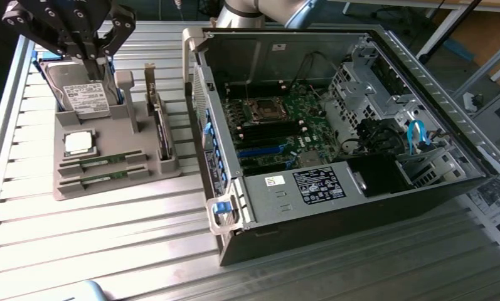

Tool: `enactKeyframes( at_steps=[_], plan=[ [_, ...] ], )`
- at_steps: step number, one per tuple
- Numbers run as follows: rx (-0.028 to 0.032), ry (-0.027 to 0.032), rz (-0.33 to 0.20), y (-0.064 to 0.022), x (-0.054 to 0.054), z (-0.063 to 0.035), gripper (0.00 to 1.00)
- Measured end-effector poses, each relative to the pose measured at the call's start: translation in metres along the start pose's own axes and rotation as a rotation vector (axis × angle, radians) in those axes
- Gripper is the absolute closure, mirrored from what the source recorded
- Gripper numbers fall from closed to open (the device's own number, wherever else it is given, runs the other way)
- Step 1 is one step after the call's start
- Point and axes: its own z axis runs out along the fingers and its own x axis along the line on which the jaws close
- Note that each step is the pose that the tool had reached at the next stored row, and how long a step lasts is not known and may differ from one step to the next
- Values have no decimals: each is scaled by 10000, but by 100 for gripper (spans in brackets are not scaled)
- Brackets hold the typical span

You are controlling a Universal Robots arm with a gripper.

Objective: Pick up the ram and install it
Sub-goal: 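Reach for the ram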

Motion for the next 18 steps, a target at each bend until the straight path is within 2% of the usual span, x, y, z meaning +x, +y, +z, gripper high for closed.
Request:
enactKeyframes(
  at_steps=[7,18],
  plan=[
    [0,1,1,-62,3,-1,89],
    [0,1,0,-216,-2,-3,89]
  ],
)
